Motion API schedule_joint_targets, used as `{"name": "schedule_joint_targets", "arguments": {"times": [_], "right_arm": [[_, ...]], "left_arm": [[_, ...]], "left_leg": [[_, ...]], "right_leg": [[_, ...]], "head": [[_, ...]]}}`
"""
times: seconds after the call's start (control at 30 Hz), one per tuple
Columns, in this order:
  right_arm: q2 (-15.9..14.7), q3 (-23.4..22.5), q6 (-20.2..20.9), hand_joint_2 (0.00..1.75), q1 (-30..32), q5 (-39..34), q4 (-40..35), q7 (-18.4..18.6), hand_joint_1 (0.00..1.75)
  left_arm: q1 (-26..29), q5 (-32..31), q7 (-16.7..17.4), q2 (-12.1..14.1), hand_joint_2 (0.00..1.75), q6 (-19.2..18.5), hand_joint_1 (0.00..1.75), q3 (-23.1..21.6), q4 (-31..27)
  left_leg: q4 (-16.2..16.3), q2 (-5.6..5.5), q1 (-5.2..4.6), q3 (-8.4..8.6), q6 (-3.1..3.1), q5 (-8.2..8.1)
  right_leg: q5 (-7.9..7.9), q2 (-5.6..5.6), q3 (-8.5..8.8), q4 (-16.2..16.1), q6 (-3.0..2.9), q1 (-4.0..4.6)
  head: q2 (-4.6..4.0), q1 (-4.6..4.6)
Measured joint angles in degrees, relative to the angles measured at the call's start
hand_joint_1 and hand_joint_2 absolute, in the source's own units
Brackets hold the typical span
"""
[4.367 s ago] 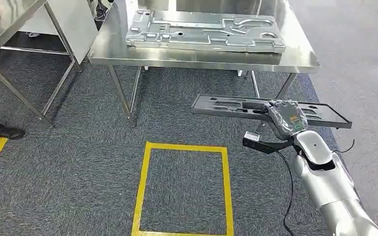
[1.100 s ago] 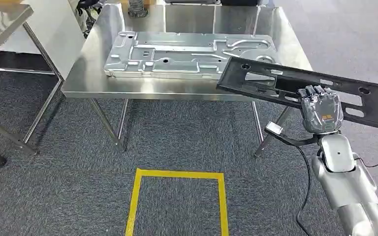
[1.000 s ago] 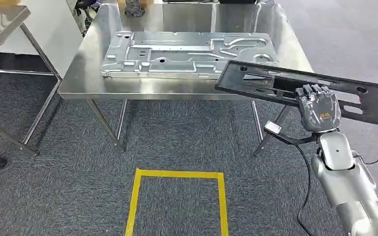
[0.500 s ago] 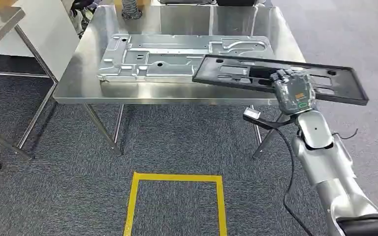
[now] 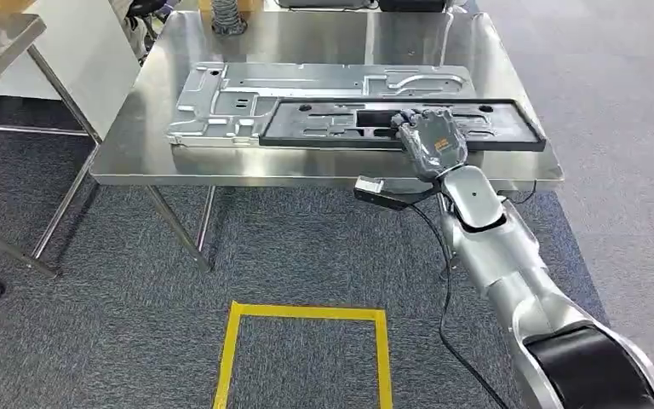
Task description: Take the parts from the cabinet and place them on the table.
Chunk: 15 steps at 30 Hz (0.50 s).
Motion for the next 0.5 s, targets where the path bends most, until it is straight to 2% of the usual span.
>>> {"name": "schedule_joint_targets", "arguments": {"times": [0.03, 0.07, 0.13, 0.17, 0.2, 0.23, 0.27, 0.33, 0.37, 0.4, 0.5], "right_arm": [[0.3, 0.1, 0.0, 1.75, 0.0, 0.0, 0.3, 0.0, 1.75], [0.6, 0.1, 0.0, 1.75, -0.2, 0.0, 0.5, 0.0, 1.75], [1.2, 0.4, 0.0, 1.75, -0.6, -0.2, 0.9, 0.0, 1.75], [1.4, 0.5, 0.0, 1.75, -0.6, -0.2, 1.1, 0.0, 1.75], [1.5, 0.6, 0.0, 1.75, -0.6, -0.3, 1.4, 0.0, 1.75], [1.6, 0.8, 0.0, 1.75, -0.6, -0.4, 1.7, -0.3, 1.75], [1.8, 0.9, -0.1, 1.75, -0.6, -0.6, 2.0, -0.4, 1.75], [2.6, 1.2, -0.3, 1.75, -0.6, -0.9, 2.4, -0.4, 1.75], [3.0, 1.4, -0.4, 1.75, -0.6, -0.9, 2.6, -0.4, 1.75], [3.1, 1.5, -0.5, 1.75, -0.7, -0.9, 2.7, -0.3, 1.75], [3.7, 1.8, -0.6, 1.75, -0.6, -0.9, 3.1, 0.4, 1.75]], "left_arm": [[0.1, 0.0, 0.0, 0.0, 1.75, 0.0, 0.0, 0.0, 0.0], [0.1, 0.0, 0.0, 0.0, 1.75, 0.0, 0.0, 0.0, 0.0], [0.1, 0.0, 0.0, 0.0, 1.75, 0.0, 0.0, 0.0, 0.0], [0.2, 0.0, 0.0, 0.0, 1.75, 0.1, 0.0, 0.0, 0.0], [0.2, 0.0, 0.0, 0.0, 1.75, 0.1, 0.0, 0.0, 0.0], [0.2, 0.0, 0.0, 0.0, 1.75, 0.1, 0.0, 0.0, 0.0], [0.3, 0.0, 0.0, 0.0, 1.75, 0.0, 0.0, 0.0, 0.0], [0.3, 0.0, -0.4, 0.2, 1.75, -0.5, 0.0, 0.0, 0.0], [0.2, 0.0, -0.4, 0.2, 1.75, -0.5, 0.0, 0.0, 0.0], [0.1, 0.0, -0.5, 0.2, 1.75, -0.5, 0.0, 0.0, 0.0], [-0.1, 0.0, -0.7, 0.2, 1.75, -0.5, 0.0, 0.0, 0.0]], "left_leg": [[0.5, 0.12, 0.13, -0.08, -0.43, -0.63], [2.6, 0.34, 0.13, -0.91, -0.69, -1.75], [12.3, 0.44, 0.39, -5.86, -1.13, -5.95], [16.5, 0.44, 0.5, -8.29, -1.32, -7.22], [18.9, 0.47, 0.58, -9.91, -1.46, -7.17], [18.1, 0.5, 0.65, -9.98, -1.53, -5.73], [14.6, 0.56, 0.74, -8.73, -1.54, -3.11], [3.9, 0.62, 1.02, -4.06, -1.42, 2.97], [2.0, 0.54, 0.86, -2.8, -1.36, 2.4], [0.9, 0.47, 0.72, -2.59, -0.96, 2.21], [1.1, 0.43, 0.51, -2.69, 0.06, 2.0]], "right_leg": [[0.14, -0.1, 0.67, -0.7, -0.37, -0.52], [0.05, -0.12, 0.95, -0.8, -0.85, -0.52], [-0.21, -0.08, 1.16, -0.8, -1.27, -0.4], [-0.37, -0.08, 1.29, -0.8, -1.31, -0.32], [-0.56, -0.04, 1.49, -0.7, -1.27, -0.29], [-0.82, -0.04, 1.8, -0.7, -1.18, -0.3], [-1.12, -0.01, 2.12, -0.5, -1.07, -0.31], [-1.92, 0.11, 2.84, -0.2, -0.68, -0.34], [-2.23, 0.18, 2.87, 0.0, -0.36, -0.04], [-2.37, 0.35, 2.69, 0.2, -0.07, 0.08], [-2.42, 0.22, 2.9, -0.3, 0.9, -0.06]], "head": [[0.0, 0.04], [0.0, -0.15], [0.0, -0.37], [0.0, -0.31], [0.0, -0.35], [0.0, -0.33], [-0.02, -0.33], [0.0, -0.35], [-0.02, -0.35], [0.0, -0.46], [-0.02, -0.35]]}}
